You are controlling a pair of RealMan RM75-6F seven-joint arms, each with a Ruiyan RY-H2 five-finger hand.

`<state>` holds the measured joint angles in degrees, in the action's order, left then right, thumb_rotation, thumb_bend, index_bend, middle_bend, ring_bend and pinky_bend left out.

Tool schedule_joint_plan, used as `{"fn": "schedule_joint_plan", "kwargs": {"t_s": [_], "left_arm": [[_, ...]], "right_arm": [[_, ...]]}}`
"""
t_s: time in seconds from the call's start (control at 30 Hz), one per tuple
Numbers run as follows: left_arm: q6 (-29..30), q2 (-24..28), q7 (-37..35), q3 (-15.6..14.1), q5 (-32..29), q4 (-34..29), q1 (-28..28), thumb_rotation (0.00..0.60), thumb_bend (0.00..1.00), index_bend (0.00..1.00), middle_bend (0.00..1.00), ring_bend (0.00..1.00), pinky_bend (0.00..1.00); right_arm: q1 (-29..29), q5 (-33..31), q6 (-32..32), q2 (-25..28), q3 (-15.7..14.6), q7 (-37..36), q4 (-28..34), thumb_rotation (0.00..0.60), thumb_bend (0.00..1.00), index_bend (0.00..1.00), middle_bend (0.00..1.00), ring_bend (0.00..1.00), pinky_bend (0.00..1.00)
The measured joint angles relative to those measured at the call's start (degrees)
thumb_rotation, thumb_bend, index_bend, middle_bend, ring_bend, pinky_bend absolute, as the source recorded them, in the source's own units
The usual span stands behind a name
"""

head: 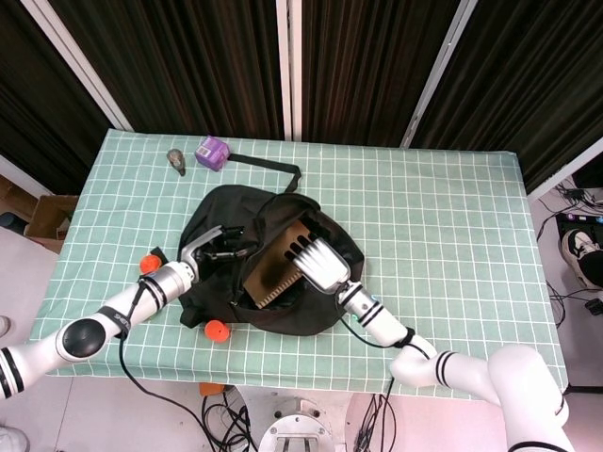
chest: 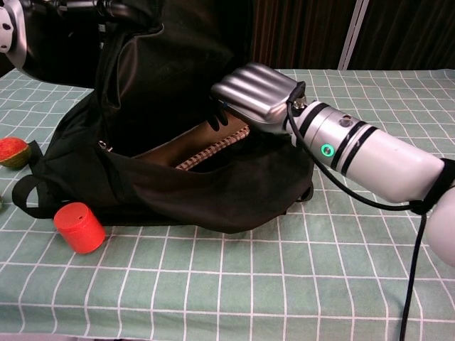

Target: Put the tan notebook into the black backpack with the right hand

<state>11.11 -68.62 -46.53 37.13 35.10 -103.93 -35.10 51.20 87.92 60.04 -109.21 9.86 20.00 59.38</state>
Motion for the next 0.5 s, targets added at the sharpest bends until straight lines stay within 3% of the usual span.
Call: {"fn": "schedule_joint_plan", "kwargs": {"t_s": [0.17, 0.33, 0.4, 0.5], "left_arm": [[-0.6, 0.1, -0.5, -0.2, -0.2, -0.1, -0.2, 0.6, 0.5, 0.6, 0.69, 0.65, 0.57], [-0.5, -0.2, -0.8, -0.7, -0.6, 0.3, -1.0, 0.6, 0.5, 0.6, 0.69, 0.65, 0.57], [-0.3, -0.3, -0.9, -1.0, -0.8, 0.6, -1.4, 0.6, 0.5, 0.6, 0.69, 0.65, 0.57], [0.2, -0.3, -1.0, -1.5, -1.1, 1.1, -1.8, 0.6, 0.5, 0.59, 0.68, 0.65, 0.57]], "right_arm": [[1.5, -1.1, -1.1, -2.9, 1.4, -0.1, -2.8, 0.6, 0.18, 0.64, 0.64, 0.49, 0.69], [2.6, -3.5, -2.9, -5.9, 2.6, 0.3, -6.0, 0.6, 0.18, 0.62, 0.6, 0.47, 0.58], [2.7, -3.9, -3.6, -6.2, 2.5, 0.3, -6.4, 0.6, 0.17, 0.52, 0.54, 0.39, 0.49], [2.1, -4.3, -4.0, -5.0, 2.1, 0.2, -4.6, 0.6, 0.14, 0.27, 0.37, 0.21, 0.31]]}}
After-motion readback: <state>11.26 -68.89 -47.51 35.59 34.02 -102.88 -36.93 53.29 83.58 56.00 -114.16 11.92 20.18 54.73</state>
